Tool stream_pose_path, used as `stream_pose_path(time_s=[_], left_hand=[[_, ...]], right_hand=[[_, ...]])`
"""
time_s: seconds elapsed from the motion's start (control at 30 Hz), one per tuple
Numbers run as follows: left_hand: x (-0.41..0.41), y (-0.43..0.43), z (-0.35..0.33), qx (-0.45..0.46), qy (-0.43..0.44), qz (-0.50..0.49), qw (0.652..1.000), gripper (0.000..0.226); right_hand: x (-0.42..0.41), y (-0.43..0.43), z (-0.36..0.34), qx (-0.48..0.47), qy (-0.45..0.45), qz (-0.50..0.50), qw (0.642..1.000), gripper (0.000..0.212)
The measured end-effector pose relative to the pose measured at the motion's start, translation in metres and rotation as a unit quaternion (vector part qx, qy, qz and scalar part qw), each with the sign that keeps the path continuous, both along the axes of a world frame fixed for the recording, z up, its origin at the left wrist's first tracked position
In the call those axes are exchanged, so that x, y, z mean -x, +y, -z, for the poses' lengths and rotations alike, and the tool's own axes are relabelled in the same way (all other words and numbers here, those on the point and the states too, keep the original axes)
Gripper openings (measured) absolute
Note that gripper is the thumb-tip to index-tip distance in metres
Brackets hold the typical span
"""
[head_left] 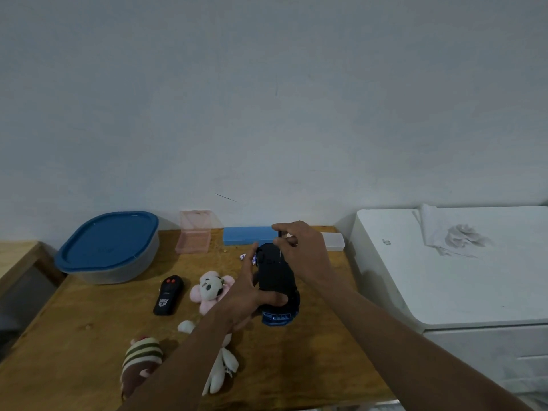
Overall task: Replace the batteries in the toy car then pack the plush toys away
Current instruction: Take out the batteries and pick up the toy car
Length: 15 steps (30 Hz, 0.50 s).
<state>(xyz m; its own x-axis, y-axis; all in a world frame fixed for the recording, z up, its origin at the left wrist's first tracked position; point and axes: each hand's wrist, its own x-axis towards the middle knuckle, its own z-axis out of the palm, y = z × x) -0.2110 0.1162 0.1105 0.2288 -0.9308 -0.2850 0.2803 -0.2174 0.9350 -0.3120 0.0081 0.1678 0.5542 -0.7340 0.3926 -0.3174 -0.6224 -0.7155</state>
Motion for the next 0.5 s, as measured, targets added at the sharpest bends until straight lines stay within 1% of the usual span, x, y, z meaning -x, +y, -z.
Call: stream_pose_path(time_s=[0.17, 0.3, 0.4, 0.5], left_hand=[[-0.0002, 0.0004, -0.0009, 0.002, 0.005, 0.001, 1.000, 0.127], [-0.0012, 0.0008, -0.0020, 0.003, 0.001, 0.002, 1.000, 0.127], [-0.0019, 0.0012, -0.0022, 0.004, 0.006, 0.002, 1.000, 0.127], [-0.0025, 0.0013, -0.0014, 0.003, 0.013, 0.003, 1.000, 0.126]], right_hand=[[-0.0006, 0.0003, -0.0021, 0.034, 0.021, 0.016, 0.999, 0.027], [-0.0013, 0.0001, -0.0028, 0.020, 0.019, 0.021, 0.999, 0.031], [-0.0014, -0.0001, -0.0021, 0.036, 0.021, 0.024, 0.999, 0.028], [-0.0037, 0.0011, -0.0025, 0.024, 0.019, 0.011, 0.999, 0.028]])
